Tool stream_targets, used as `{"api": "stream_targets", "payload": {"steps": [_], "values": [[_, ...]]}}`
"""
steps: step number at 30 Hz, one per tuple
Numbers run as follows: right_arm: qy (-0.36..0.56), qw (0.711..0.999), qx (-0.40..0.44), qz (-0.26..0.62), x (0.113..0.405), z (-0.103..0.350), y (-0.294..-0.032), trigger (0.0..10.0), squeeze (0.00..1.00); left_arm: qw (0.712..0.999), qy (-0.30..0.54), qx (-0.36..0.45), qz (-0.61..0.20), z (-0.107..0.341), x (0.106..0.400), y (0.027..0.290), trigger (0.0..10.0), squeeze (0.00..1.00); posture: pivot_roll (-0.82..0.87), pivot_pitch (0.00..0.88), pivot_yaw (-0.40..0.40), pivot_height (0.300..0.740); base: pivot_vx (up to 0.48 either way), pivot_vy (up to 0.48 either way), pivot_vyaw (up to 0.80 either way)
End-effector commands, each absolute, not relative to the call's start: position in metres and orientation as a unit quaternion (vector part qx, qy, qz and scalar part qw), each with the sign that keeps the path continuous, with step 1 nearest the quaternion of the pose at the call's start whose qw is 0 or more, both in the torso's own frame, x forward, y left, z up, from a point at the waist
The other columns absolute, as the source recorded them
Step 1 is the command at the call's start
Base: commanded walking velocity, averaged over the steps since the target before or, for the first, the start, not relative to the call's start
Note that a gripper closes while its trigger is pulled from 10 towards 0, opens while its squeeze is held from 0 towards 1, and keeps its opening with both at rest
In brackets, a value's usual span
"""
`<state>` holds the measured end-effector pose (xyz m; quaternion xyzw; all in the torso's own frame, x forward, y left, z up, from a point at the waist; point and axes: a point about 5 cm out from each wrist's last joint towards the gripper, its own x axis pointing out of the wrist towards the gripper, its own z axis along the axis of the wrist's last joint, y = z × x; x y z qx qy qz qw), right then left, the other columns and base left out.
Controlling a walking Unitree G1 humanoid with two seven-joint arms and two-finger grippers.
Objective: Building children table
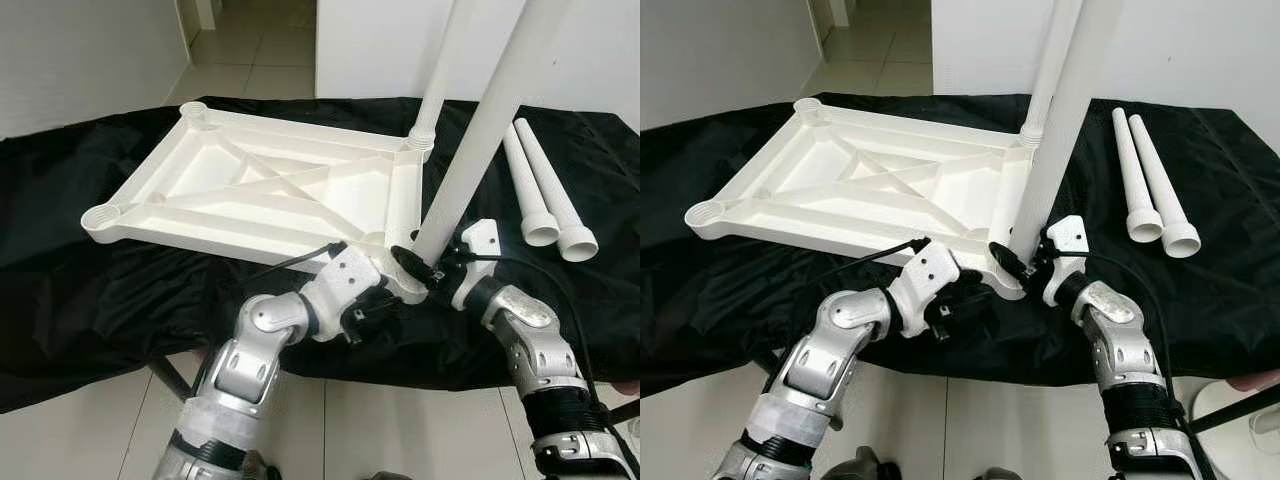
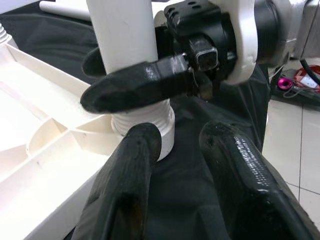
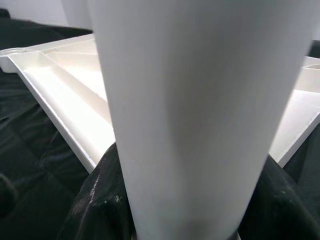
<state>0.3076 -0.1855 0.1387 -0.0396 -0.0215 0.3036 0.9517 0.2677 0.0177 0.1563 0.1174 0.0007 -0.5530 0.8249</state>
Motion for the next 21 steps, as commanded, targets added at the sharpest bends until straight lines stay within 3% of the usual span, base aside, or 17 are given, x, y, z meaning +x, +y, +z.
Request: {"api": "stream_targets", "payload": {"steps": [1,7,12,21], "values": [[0.002,0.963,-0.017,0.269,0.307,0.127,-0.181,10.0,0.0,0.889,-0.011,0.106,-0.446,0.159,0.28,0.025,10.0,0.0,-0.03,0.018,0.02,0.74,0.0,0.0,0.0],[0.006,0.978,-0.029,0.207,0.308,0.123,-0.178,10.0,0.0,0.894,-0.01,0.101,-0.437,0.158,0.281,0.026,10.0,0.0,-0.02,0.017,0.017,0.74,0.0,0.0,0.0],[0.023,0.996,0.001,0.081,0.306,0.119,-0.168,10.0,0.0,0.904,-0.005,0.099,-0.416,0.157,0.285,0.03,10.0,0.0,-0.02,0.017,0.015,0.74,0.0,0.0,0.0],[0.029,0.998,0.02,-0.054,0.295,0.115,-0.148,10.0,0.0,0.909,-0.002,0.102,-0.403,0.156,0.288,0.036,10.0,0.0,-0.02,0.009,0.007,0.74,0.0,0.0,0.0]]}}
